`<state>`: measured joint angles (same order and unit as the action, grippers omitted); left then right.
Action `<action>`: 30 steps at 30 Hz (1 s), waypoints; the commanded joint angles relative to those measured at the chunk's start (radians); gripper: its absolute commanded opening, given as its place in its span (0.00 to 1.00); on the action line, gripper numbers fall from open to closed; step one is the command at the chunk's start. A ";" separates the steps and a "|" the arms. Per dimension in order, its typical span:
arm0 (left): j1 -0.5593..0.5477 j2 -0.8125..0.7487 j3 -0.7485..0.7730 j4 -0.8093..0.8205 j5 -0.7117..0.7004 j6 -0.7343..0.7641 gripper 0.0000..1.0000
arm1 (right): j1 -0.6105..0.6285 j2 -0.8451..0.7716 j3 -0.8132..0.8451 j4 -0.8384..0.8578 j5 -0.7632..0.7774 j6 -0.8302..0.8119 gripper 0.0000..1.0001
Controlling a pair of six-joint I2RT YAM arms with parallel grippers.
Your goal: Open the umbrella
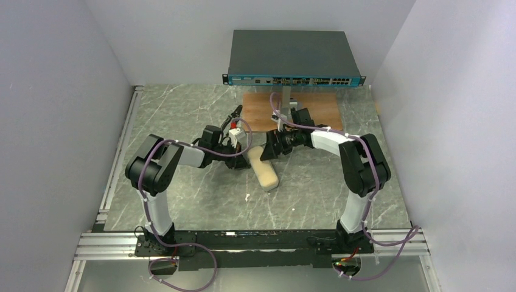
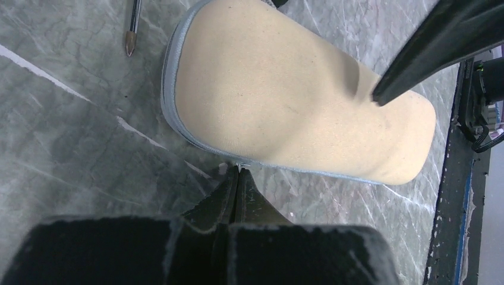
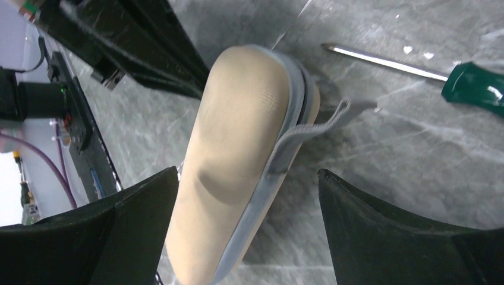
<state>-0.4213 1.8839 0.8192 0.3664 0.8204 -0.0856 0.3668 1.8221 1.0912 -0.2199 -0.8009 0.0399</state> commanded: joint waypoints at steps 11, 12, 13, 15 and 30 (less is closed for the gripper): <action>-0.011 -0.006 0.013 -0.007 0.053 -0.014 0.00 | 0.023 0.088 -0.041 0.319 0.065 0.280 0.35; -0.017 -0.015 -0.002 -0.012 0.057 -0.021 0.00 | 0.023 0.088 -0.052 0.327 0.073 0.290 0.25; -0.027 -0.026 -0.019 -0.017 0.065 -0.024 0.00 | 0.020 0.088 -0.061 0.332 0.082 0.298 0.17; -0.053 -0.056 -0.052 -0.033 0.062 -0.011 0.00 | 0.017 0.089 -0.073 0.342 0.103 0.313 0.02; -0.264 -0.136 -0.116 -0.236 0.108 0.205 0.00 | -0.088 -0.066 -0.309 0.565 0.290 0.543 0.00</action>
<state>-0.6472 1.7767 0.7132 0.2821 0.8532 0.0097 0.3408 1.8194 0.8326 0.2890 -0.6918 0.5671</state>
